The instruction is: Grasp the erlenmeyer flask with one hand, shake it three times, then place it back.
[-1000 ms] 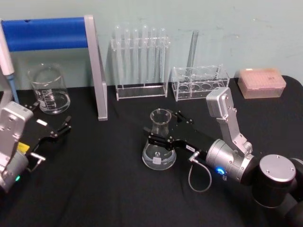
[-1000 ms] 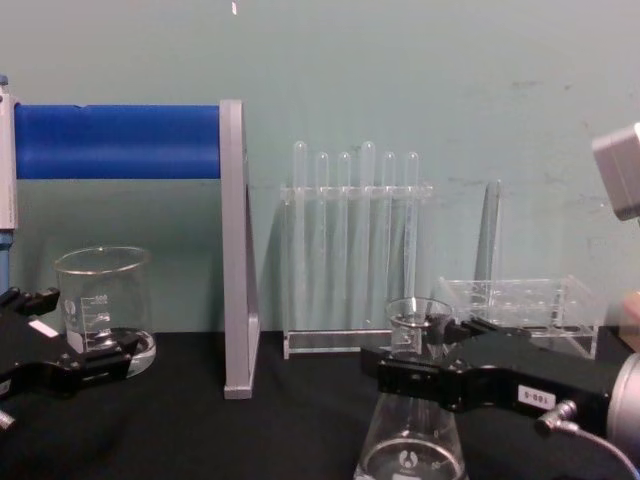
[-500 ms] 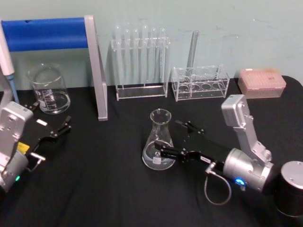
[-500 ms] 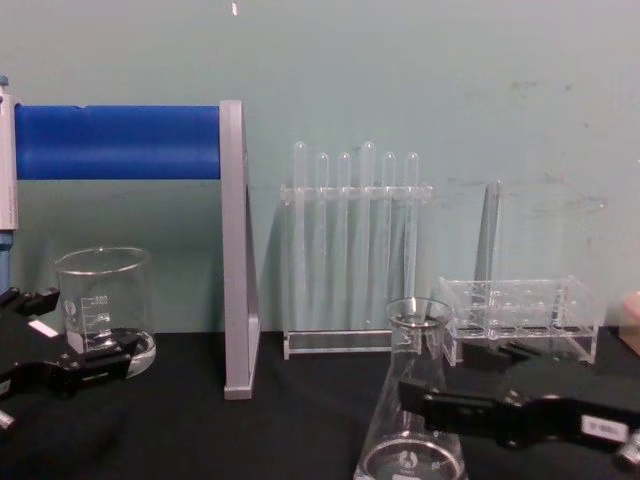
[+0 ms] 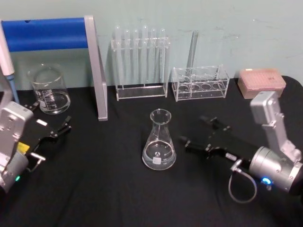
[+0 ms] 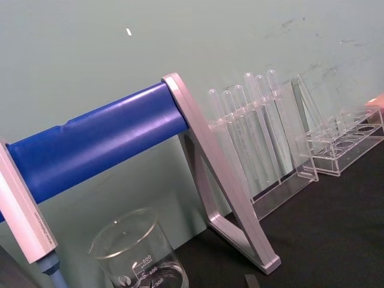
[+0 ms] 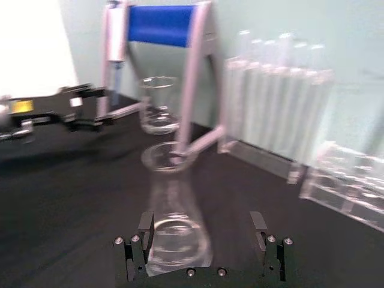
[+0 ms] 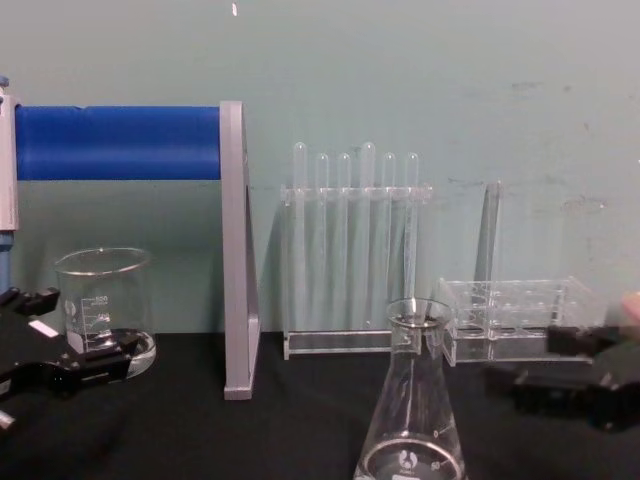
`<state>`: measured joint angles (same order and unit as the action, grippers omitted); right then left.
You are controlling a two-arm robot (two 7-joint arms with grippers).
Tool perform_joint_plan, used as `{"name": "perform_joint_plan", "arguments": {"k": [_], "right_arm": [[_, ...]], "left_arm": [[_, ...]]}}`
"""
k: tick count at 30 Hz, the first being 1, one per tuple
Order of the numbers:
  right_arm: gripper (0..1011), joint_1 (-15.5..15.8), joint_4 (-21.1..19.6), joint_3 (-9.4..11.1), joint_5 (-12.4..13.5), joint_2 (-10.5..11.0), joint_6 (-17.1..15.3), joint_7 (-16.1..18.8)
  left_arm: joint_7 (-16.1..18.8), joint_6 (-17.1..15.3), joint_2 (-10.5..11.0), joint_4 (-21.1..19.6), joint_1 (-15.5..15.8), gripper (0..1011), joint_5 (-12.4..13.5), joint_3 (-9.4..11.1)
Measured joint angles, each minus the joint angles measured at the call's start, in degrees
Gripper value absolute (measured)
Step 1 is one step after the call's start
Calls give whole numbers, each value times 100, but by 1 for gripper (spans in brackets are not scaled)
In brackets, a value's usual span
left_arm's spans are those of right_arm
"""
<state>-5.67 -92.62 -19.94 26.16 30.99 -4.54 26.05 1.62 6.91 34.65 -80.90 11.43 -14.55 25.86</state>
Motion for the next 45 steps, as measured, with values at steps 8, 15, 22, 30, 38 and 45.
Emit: {"name": "perform_joint_plan", "arguments": {"k": [8,15,22,30,38,45], "right_arm": [[1000,-29,222,460,-208,-353,-69,-1046],[1000,-238,664,648,-484,-813,71,-1692],[1000,-367,1037,680,-711,-1167,421,-1915],[1000,-451,1337,495,-1277,-1333,671,-2104],[1000,-507,1498,343,-1914,-1383,794,-2360],[1000,-507,1504,340,-1933,-1384,796,-2368]], "left_arm": [[0,0,0,0,0,1001,0,0],[0,0,0,0,0,1001,0,0],[0,0,0,0,0,1001,0,0],[0,0,0,0,0,1001,0,0],[0,0,0,0,0,1001,0,0],[0,0,0,0,0,1000,0,0]]}}
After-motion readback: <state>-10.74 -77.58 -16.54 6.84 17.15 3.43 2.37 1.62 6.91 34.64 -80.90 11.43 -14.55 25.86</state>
